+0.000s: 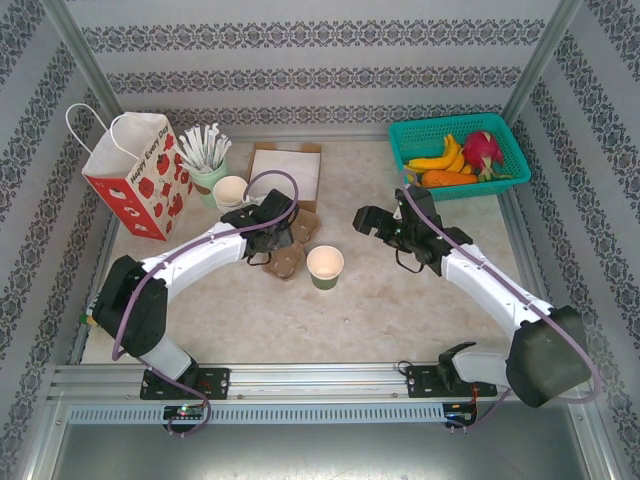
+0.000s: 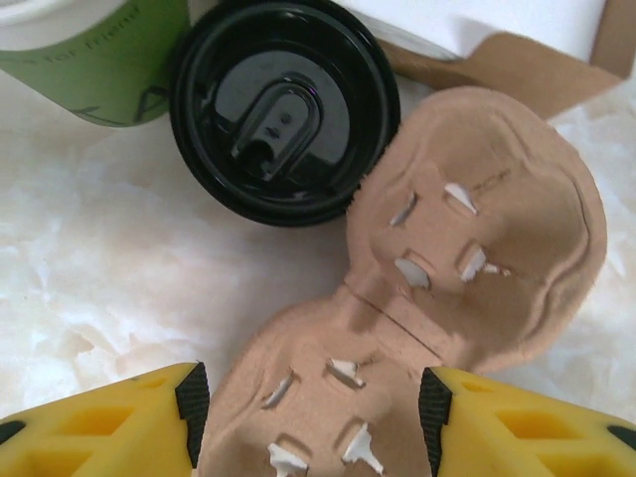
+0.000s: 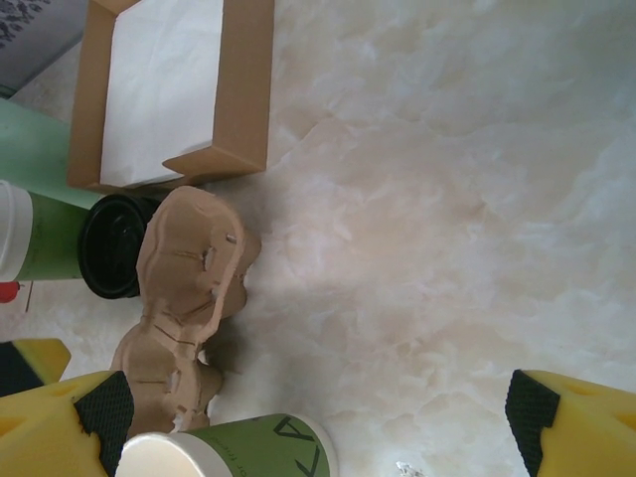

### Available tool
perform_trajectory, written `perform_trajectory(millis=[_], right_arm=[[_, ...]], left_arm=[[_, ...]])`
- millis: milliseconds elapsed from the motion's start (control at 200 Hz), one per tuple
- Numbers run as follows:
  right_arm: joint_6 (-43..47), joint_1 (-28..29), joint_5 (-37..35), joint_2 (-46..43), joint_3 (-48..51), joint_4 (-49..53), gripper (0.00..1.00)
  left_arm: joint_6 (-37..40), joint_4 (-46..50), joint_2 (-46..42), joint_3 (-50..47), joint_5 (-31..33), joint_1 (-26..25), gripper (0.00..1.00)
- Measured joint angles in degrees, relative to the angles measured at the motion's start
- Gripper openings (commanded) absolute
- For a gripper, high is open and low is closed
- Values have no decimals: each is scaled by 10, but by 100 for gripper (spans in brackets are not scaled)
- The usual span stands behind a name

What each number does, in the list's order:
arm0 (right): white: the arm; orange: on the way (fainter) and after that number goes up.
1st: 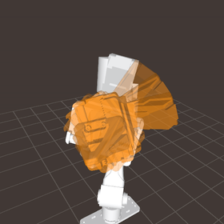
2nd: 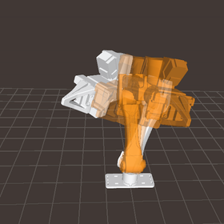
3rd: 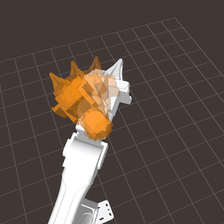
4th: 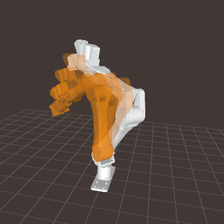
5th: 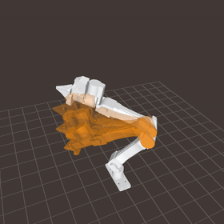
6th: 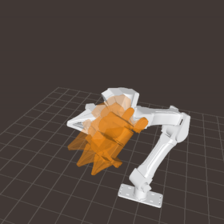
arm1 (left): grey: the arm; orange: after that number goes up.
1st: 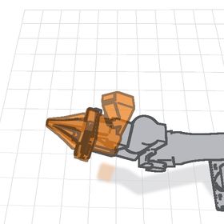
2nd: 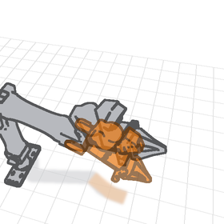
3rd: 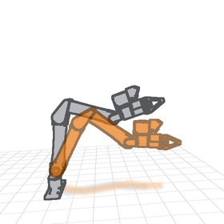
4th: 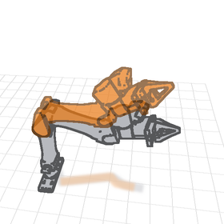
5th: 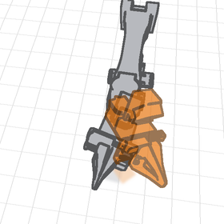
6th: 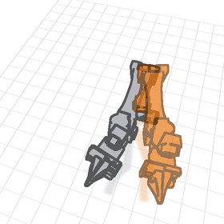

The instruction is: Pack the takeout coffee

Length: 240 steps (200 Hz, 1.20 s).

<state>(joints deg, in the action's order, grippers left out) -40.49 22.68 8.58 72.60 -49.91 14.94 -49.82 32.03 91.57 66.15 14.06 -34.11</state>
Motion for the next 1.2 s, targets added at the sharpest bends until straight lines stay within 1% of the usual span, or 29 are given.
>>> perform_trajectory(millis=[130,235,340,430,519,754,974,1199], right_arm=[[53,9,15,44,-35,7,93],[88,14,33,85,-75,7,94],[105,19,44,103,-93,7,93],[110,20,46,108,-103,6,93],[110,23,46,109,-104,1,92],[110,23,46,109,-104,-2,91],[110,23,46,109,-104,-2,91],[114,23,45,109,-104,-2,92]], left_arm=[[-10,-4,0,0,12,6,60],[-10,-5,0,-1,13,31,60],[-15,-21,0,-15,17,59,60],[-23,-33,6,-25,30,70,59],[-32,-52,19,-30,38,70,57],[-38,-118,37,-56,62,69,56],[-33,-153,46,-66,87,63,56],[-15,-166,73,-64,111,39,56]])
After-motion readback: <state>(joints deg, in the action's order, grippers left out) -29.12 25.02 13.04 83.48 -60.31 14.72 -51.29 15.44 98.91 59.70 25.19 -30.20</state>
